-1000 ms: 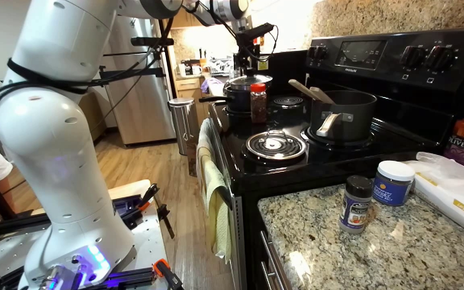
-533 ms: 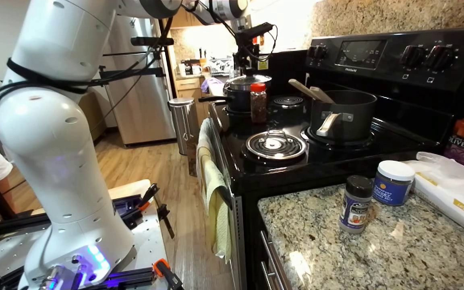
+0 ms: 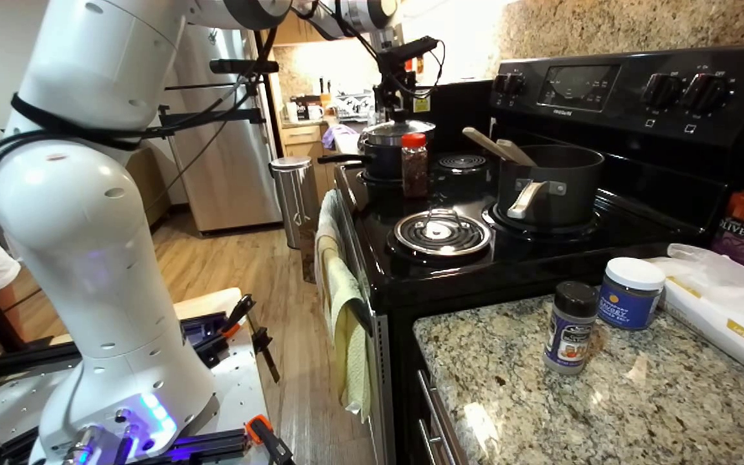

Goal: Pick the big lid and put it on the big pot

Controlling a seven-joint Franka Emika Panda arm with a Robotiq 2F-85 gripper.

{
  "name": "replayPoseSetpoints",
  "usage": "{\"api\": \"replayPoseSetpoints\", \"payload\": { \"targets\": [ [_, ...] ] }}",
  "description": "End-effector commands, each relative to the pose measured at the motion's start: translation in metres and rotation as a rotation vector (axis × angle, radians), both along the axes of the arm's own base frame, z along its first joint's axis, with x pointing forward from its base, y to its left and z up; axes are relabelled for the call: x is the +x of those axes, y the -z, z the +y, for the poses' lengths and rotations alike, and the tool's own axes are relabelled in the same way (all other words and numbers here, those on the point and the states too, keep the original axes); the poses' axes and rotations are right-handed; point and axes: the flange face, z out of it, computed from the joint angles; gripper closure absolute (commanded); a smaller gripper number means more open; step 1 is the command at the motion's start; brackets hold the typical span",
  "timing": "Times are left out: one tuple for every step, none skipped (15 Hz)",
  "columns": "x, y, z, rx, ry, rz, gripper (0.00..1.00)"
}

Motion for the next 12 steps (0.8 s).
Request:
{"api": "replayPoseSetpoints", "payload": {
  "targets": [
    [-0.009,-0.009,-0.005,-0.019,0.029,0.015,0.67],
    [-0.009,-0.009,-0.005,-0.014,0.025,0.020,0.67],
    [-0.008,-0.008,-0.005,-0.010,0.019,0.018,0.67],
    [-0.007,-0.006,-0.005,-0.009,0.010,0.019,0.67],
    [-0.007,-0.004,-0.005,-0.008,0.005,0.020,0.67],
    [-0.006,-0.003,-0.005,-0.007,0.006,0.014,0.67],
    [-0.006,-0.002,-0.004,-0.003,0.000,0.020,0.67],
    [-0.006,-0.001,-0.005,-0.006,-0.001,0.019,0.67],
    [-0.007,0.000,-0.005,-0.003,-0.002,0.028,0.67],
    [-0.007,0.000,-0.005,-0.002,0.007,0.032,0.67],
    [-0.008,0.001,-0.005,-0.003,0.015,0.038,0.67],
    [-0.010,0.002,-0.005,-0.002,0.015,0.047,0.67]
  ]
}}
